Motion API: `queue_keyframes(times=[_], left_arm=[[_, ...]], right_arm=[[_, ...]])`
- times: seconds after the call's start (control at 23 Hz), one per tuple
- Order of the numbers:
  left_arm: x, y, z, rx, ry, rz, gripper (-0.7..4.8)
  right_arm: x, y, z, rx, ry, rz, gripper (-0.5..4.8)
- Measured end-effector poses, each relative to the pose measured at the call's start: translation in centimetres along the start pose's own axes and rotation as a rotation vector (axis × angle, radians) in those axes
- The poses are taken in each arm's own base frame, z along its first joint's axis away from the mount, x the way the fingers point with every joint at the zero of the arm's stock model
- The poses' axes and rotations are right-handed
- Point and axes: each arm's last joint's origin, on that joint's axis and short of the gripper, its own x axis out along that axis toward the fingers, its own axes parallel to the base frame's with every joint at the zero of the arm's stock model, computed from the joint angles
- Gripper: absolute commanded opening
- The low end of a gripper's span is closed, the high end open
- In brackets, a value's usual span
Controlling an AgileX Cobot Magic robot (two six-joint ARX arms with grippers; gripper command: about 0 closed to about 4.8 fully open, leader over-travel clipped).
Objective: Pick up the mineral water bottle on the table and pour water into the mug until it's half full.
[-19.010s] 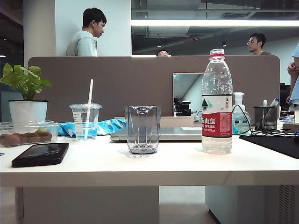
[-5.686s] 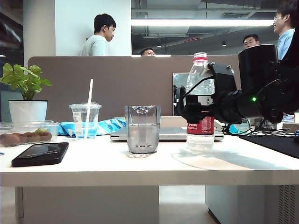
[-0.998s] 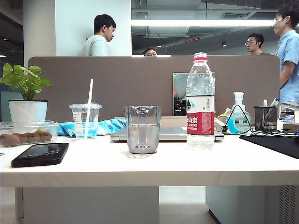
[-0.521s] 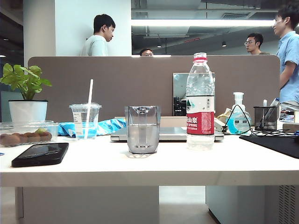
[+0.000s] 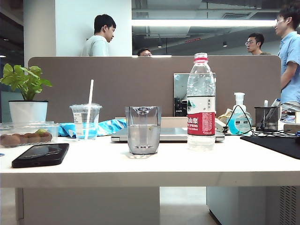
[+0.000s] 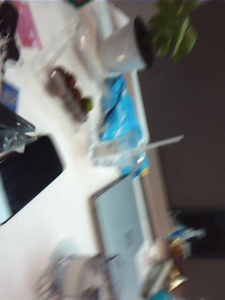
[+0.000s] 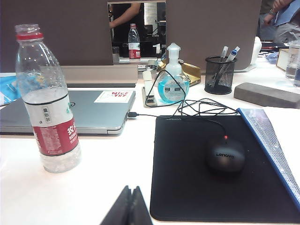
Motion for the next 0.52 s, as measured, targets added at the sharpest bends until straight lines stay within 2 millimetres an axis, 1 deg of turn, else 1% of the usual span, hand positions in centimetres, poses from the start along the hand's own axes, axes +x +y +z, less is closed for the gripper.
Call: queue_keyframes(times=[0.17, 0.26, 0.39, 0.52], left_arm=[[0.1, 0.7, 0.5, -0.027, -0.094, 0.094, -0.01], [0.2, 0.9, 0.1, -0.027, -0.092, 0.123, -0.01], [0.5, 1.0, -1.0, -0.041, -0.055, 0.135, -0.01], [1.0, 0.8, -2.8, -0.104, -0.006, 0.129, -0.01]], right_arm=[[0.0, 0.0, 0.0, 0.000, 0.000, -0.001, -0.04], [0.0, 0.0, 0.0, 0.000, 0.000, -0.002, -0.04], [0.0, 0.0, 0.0, 0.000, 0.000, -0.002, -0.04], [0.0, 0.0, 0.0, 0.000, 0.000, -0.002, -0.04]])
